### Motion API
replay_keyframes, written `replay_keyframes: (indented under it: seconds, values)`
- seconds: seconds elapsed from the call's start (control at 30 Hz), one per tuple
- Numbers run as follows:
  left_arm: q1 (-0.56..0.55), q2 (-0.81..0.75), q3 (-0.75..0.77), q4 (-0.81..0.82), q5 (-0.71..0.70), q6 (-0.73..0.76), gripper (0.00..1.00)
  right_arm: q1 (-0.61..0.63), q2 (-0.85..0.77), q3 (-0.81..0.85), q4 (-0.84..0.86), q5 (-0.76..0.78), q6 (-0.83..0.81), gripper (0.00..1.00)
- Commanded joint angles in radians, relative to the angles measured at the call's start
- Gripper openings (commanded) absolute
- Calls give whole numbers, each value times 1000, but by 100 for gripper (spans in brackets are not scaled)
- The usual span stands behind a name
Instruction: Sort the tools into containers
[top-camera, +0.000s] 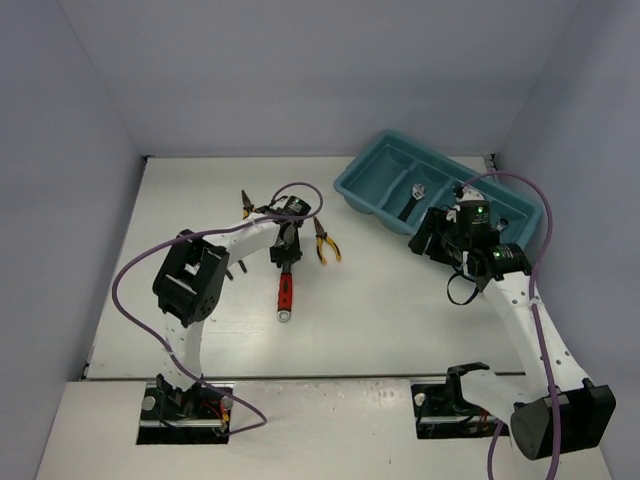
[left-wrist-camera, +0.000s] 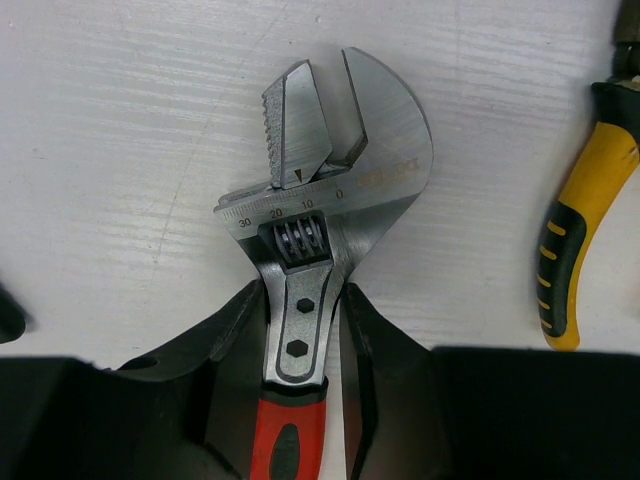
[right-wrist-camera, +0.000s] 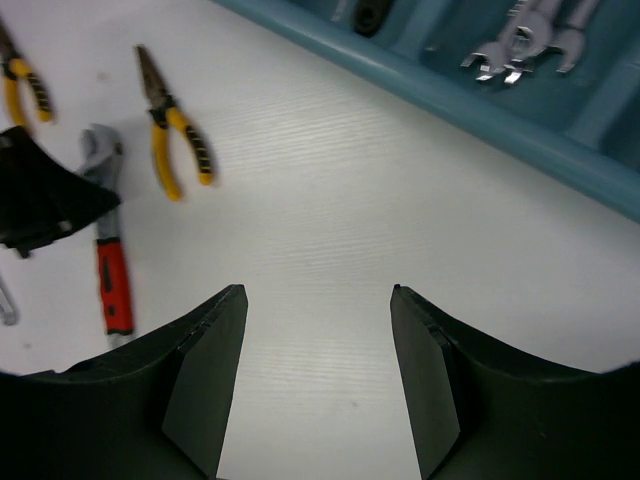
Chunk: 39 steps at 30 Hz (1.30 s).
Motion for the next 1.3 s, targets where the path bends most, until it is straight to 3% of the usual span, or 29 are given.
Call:
replay_keyframes:
  seconds: [0.0,0.33,1.27]
  values:
    - [-26,-80,-41,-6,52,18,0,40,7,-55,179,-191,92,59]
    - [-29,-206,-94,32,113,25,0,176,111,-102,475,-259,200,64]
    - [-35,-388,-210,217,197,103,0,338,507,-32,859,-368,211,64]
